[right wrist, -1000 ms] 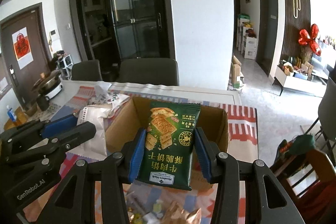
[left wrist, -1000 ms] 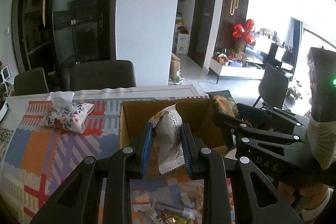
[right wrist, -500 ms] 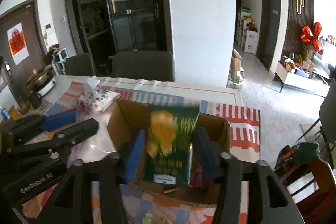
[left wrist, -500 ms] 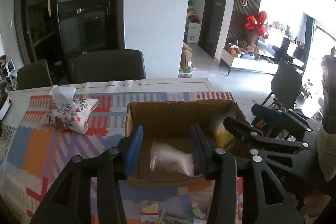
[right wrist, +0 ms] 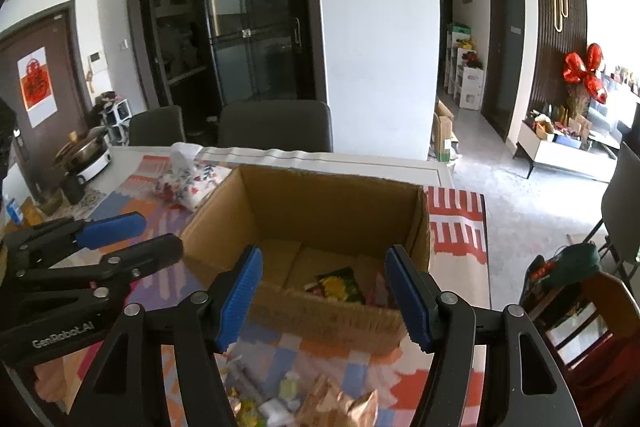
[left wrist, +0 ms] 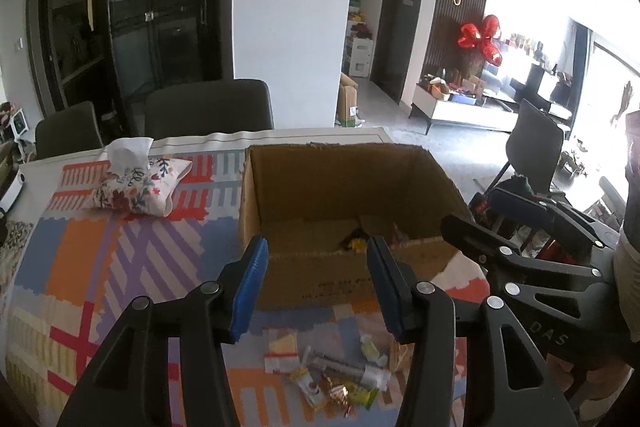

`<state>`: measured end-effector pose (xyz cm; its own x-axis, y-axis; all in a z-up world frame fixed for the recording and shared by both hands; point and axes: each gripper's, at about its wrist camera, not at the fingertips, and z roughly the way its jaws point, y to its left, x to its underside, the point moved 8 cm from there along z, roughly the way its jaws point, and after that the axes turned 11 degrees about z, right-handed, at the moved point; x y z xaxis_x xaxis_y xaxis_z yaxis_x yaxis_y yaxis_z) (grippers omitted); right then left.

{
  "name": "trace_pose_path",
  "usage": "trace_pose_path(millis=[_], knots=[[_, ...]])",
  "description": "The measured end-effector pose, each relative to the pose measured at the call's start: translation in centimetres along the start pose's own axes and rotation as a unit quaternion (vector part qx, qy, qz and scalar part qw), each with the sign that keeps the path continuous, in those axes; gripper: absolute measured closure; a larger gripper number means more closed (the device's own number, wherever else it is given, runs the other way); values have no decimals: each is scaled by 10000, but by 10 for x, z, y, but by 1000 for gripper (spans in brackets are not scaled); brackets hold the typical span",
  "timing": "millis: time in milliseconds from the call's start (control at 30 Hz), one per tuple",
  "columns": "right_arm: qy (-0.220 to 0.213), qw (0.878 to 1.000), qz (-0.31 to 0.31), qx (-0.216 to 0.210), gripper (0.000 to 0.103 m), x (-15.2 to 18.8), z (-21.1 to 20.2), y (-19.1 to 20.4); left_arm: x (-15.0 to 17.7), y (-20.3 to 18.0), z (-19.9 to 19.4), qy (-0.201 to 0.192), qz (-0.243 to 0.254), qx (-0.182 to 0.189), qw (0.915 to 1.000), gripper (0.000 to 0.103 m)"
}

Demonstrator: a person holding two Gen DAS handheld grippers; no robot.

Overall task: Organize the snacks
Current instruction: 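Move both tools back from the box toward the remaining snacks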

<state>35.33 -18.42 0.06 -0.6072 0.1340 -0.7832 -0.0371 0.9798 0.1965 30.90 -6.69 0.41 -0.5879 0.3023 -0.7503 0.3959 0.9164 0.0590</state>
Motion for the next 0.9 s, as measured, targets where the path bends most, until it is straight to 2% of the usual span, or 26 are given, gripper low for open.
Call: trace_pose_path(millis=[300, 567, 900], knots=[[-20, 9999, -6, -121, 38, 30, -26, 9, 36, -16, -25, 30, 30, 177, 9998, 53], [202, 9994, 186, -222, 38, 69, -33, 11, 74, -28, -33, 102, 172, 274, 9994, 53], [589, 9975, 347, -149, 39, 120, -27, 7, 126, -35, -29, 176, 314, 279, 9990, 54]])
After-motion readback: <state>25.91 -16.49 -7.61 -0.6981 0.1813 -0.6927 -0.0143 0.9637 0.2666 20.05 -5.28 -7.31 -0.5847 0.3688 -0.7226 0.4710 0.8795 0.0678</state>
